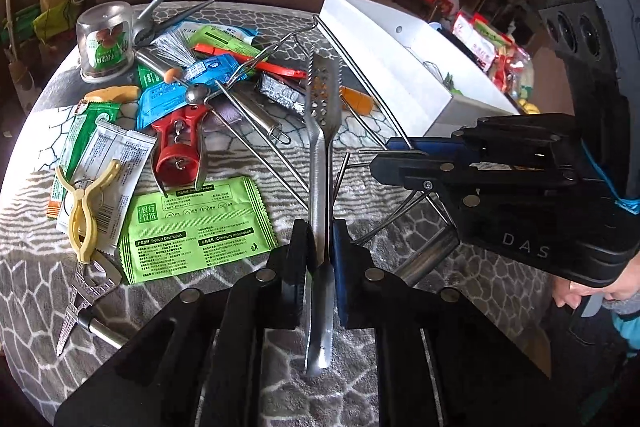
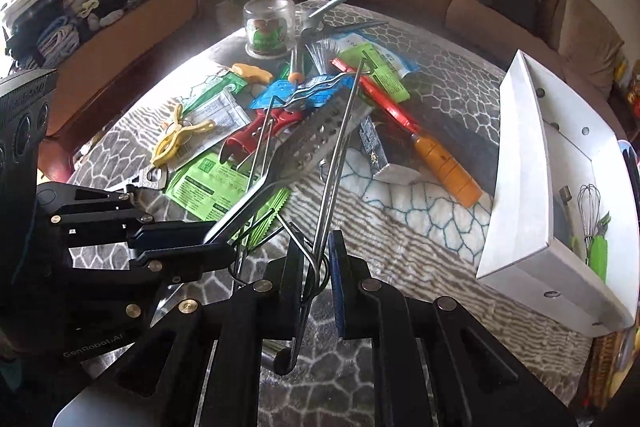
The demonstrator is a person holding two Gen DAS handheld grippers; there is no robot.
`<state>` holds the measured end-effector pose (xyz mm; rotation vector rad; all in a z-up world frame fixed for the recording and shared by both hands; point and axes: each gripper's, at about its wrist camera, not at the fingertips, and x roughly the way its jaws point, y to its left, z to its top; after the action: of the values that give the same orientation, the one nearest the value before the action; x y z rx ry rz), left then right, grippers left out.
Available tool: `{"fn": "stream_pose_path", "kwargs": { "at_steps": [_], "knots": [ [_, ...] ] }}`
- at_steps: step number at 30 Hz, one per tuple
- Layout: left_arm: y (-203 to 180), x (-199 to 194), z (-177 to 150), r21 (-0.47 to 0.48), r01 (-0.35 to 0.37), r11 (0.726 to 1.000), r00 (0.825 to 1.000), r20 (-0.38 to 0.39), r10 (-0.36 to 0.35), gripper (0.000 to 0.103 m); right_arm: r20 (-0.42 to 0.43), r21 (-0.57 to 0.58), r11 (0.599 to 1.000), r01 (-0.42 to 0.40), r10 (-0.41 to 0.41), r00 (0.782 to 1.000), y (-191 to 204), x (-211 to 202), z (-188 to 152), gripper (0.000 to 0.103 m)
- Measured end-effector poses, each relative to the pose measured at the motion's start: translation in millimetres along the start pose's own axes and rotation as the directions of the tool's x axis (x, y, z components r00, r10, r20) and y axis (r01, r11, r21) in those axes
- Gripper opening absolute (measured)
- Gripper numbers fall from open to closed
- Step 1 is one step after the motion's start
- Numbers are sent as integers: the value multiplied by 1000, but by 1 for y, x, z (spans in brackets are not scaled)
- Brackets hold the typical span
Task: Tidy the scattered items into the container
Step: 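Grasp the slotted metal spatula with the left tool while the right tool lifts the wire lifter, then carry the wire jar lifter into the white box with the right tool and release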
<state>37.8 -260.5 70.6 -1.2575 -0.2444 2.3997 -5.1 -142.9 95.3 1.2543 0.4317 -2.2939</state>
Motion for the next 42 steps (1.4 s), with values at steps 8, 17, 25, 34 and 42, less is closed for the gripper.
{"fn": "stream_pose_path", "kwargs": {
  "at_steps": [8, 17, 25, 34, 42],
  "knots": [
    [14, -29, 0, -144, 23, 989, 999, 50, -16, 11, 33, 105, 995, 0, -4, 999, -34, -20, -3, 11],
    [-11, -70, 21, -167, 41, 985, 991, 132, -19, 11, 126, 206, 976, -67, 42, 991, -79, -73, -17, 11],
    [-50, -73, 51, -142, 76, 987, 986, 159, -53, 11, 185, 309, 948, -77, 19, 983, -147, -127, -39, 11],
    [-98, -35, 100, -113, 124, 986, 981, 160, -105, 11, 191, 416, 909, 1, -89, 977, -255, -154, -41, 11],
    [-124, 21, 139, -91, 127, 988, 985, 127, -115, 0, 137, 472, 880, 45, -124, 983, -333, -121, -12, 11]
  ]
}}
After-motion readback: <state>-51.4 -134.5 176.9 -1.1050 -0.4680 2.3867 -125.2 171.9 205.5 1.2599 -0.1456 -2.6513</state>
